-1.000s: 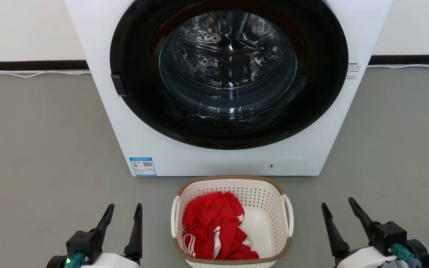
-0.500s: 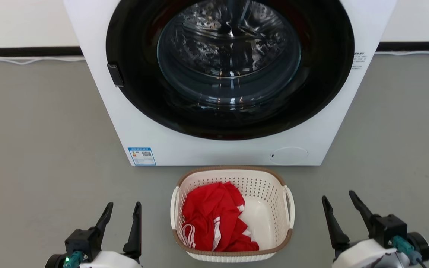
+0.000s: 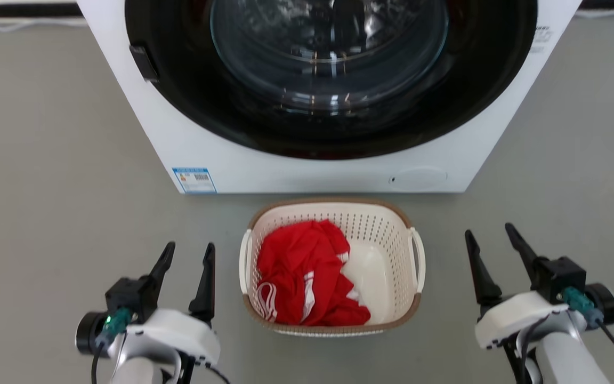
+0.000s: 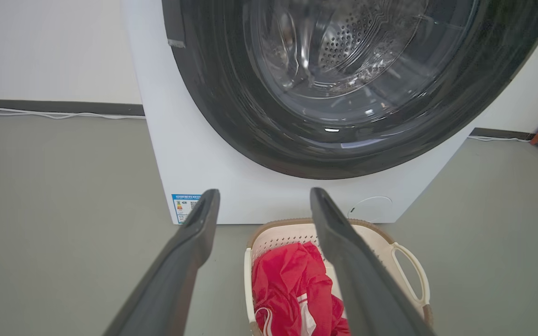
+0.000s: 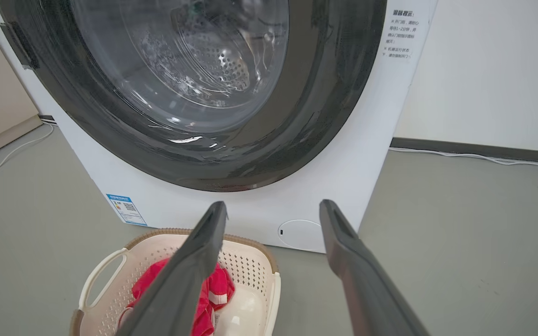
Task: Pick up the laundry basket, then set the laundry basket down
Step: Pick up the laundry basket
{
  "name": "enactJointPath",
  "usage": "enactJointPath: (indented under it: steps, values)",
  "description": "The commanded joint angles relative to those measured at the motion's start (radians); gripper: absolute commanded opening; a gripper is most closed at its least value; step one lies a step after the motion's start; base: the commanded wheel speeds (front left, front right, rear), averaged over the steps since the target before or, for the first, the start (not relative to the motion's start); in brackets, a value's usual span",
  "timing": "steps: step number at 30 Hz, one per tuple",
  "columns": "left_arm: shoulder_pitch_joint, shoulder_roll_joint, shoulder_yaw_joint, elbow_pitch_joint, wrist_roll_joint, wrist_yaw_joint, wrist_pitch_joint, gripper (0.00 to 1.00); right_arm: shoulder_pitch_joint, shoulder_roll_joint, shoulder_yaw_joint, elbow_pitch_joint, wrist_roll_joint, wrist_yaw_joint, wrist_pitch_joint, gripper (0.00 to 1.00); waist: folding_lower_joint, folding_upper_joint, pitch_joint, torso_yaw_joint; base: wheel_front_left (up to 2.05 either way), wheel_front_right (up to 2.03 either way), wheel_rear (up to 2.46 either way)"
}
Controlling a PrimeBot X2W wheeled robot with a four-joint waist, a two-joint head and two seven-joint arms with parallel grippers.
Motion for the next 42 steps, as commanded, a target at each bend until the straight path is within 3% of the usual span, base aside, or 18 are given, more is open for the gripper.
enactJointPath:
  steps: [1, 14, 27, 42]
  values:
    - [-0.051, 0.011, 0.022, -0.01, -0.01, 0.008, -0.009, 1.0, -0.037, -0.001, 0.015, -0.005, -0.01, 0.006, -0.014, 1.0, 0.0, 0.0, 0.039, 0.002, 0.0, 0.0, 0.0]
    - [-0.269, 0.011, -0.06, 0.205, -0.11, 0.053, -0.009, 1.0, -0.232, 0.016, -0.047, 0.208, -0.088, 0.006, -0.014, 1.0, 0.0, 0.0, 0.23, 0.019, 0.0, 0.0, 0.0]
    - [-0.506, 0.011, -0.152, 0.454, -0.204, 0.066, -0.009, 1.0, -0.468, 0.028, -0.088, 0.476, -0.16, 0.006, -0.014, 1.0, 0.0, 0.0, 0.42, 0.02, 0.0, 0.0, 0.0]
    - [-0.653, 0.011, -0.205, 0.611, -0.263, 0.09, -0.009, 1.0, -0.586, 0.034, -0.123, 0.579, -0.21, 0.006, -0.014, 1.0, -0.0001, 0.0, 0.53, 0.003, 0.0, 0.0, 0.0]
